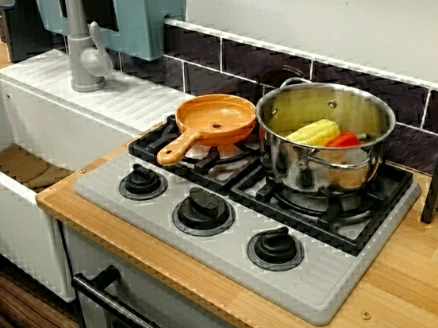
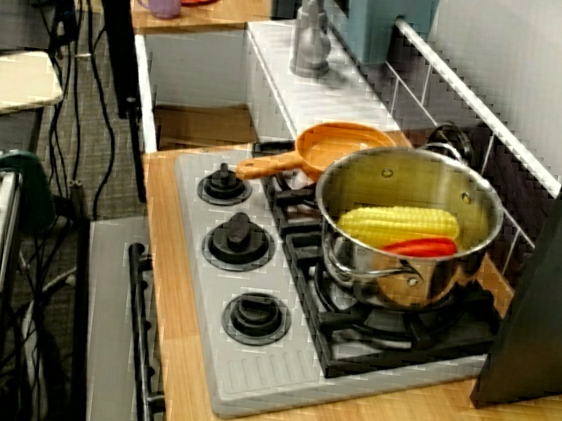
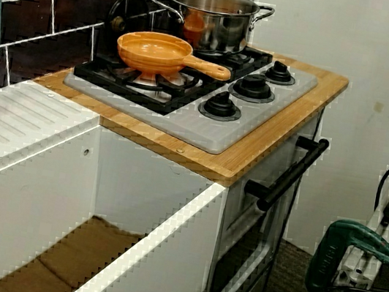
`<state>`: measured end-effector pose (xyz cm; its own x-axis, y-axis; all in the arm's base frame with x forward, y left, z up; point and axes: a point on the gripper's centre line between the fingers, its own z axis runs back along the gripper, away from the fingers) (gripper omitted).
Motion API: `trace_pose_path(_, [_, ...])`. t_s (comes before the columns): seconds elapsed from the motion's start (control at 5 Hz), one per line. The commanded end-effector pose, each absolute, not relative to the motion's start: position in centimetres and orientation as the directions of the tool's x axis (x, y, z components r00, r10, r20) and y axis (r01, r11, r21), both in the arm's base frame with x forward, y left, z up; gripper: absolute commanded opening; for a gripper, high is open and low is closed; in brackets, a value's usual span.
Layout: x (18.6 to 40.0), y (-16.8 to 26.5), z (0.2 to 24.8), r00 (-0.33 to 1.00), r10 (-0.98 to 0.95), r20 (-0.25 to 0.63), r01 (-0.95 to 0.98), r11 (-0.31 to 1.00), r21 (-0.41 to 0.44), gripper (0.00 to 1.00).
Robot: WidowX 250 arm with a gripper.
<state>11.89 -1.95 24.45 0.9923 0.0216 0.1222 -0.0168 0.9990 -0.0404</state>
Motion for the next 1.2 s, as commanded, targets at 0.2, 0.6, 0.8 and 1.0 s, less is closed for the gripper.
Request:
trace_pose_path(0.2, [16.9,0.2,22.0,0.991,0.125,0.055,-0.123,0.992,-0.032,1.00])
trace_pose_path(0.6, [26.5,4.8,19.7,0.951,0.281,0.129,-0.281,0.960,-0.017,1.00])
trace_pose_path(0.8, [27.9,4.8,17.6,0.958,0.257,0.127,-0.258,0.966,-0.009,1.00])
trace_pose_path(1.0, [27.8,3.1,16.1,0.973,0.160,0.164,-0.163,0.987,0.004,1.00])
